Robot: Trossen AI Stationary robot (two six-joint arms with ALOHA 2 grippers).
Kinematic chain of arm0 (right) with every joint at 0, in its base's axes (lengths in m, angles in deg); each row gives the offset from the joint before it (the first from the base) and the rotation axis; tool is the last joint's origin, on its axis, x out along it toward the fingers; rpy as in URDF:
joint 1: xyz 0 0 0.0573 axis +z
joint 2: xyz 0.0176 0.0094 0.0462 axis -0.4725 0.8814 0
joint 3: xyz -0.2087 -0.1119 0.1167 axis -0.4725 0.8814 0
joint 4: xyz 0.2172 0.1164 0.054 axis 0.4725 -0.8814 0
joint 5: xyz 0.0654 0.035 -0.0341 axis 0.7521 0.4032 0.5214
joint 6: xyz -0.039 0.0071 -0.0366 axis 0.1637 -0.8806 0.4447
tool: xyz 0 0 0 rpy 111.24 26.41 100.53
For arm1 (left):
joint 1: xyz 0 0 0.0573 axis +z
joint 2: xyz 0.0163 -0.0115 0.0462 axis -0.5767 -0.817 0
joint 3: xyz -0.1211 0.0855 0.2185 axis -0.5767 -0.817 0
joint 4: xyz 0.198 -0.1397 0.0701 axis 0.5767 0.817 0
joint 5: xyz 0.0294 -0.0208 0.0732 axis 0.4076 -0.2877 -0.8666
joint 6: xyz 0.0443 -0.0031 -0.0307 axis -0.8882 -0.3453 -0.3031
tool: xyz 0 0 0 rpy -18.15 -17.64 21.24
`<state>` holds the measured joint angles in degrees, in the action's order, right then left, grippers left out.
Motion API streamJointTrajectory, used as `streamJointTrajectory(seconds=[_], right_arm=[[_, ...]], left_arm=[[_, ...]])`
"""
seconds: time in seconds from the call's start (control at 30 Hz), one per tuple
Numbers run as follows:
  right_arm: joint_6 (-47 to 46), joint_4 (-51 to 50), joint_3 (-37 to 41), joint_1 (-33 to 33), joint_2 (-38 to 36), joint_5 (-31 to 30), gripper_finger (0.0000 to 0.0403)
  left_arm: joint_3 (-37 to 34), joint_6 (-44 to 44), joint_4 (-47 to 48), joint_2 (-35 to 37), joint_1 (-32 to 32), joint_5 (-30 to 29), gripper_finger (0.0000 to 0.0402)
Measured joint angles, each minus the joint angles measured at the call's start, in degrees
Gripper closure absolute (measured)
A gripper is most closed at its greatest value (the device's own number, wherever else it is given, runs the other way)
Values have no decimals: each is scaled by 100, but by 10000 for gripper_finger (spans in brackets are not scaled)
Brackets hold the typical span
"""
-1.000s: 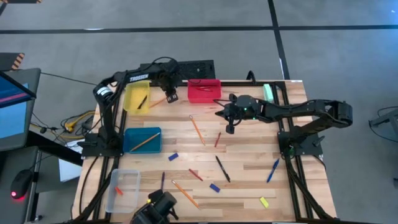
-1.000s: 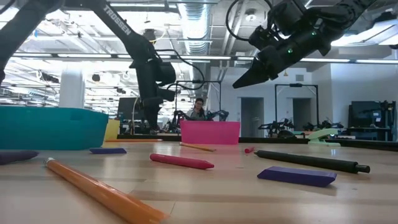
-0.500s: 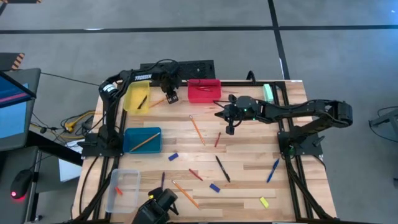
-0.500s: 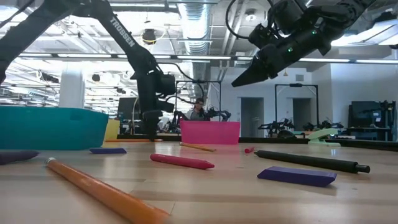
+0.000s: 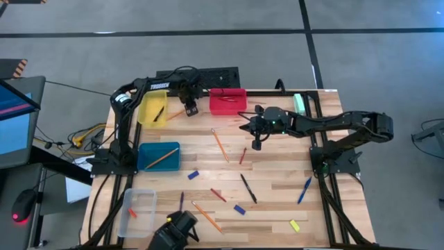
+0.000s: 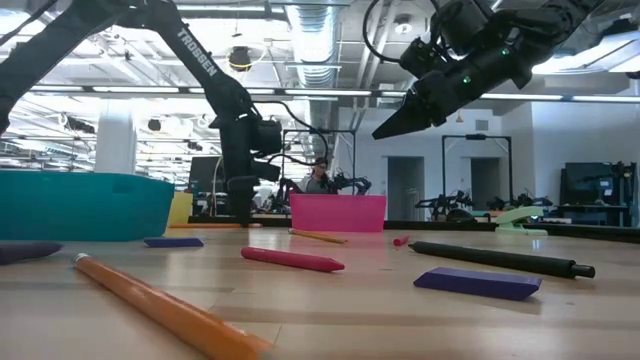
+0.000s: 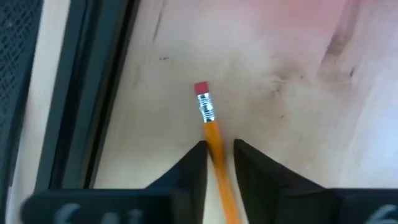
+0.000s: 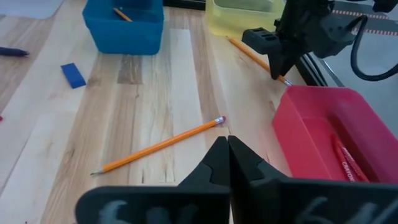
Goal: Sort crayons/erasers/pens/pencils in bins
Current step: Put the yellow pencil into the blue bin
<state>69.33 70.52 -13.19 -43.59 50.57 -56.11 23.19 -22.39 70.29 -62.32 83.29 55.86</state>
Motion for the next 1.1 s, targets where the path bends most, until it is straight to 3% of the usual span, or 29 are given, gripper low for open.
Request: streamJointTrajectory(seconds=[0.23, 0.47, 0.73, 1.1], right_arm=[[2, 0, 0, 0, 0, 2, 400], [1, -6, 0, 0, 0, 2, 396], [2, -25, -1, 0, 1, 3, 400], [1, -50, -2, 0, 1, 4, 400]], left_arm=[[2, -57, 83, 11, -85, -225, 393], [-39, -195, 396, 159, -103, -456, 393], [-26, -221, 154, 818, -92, -497, 395], [-20, -150, -510, 1398, -113, 218, 395]])
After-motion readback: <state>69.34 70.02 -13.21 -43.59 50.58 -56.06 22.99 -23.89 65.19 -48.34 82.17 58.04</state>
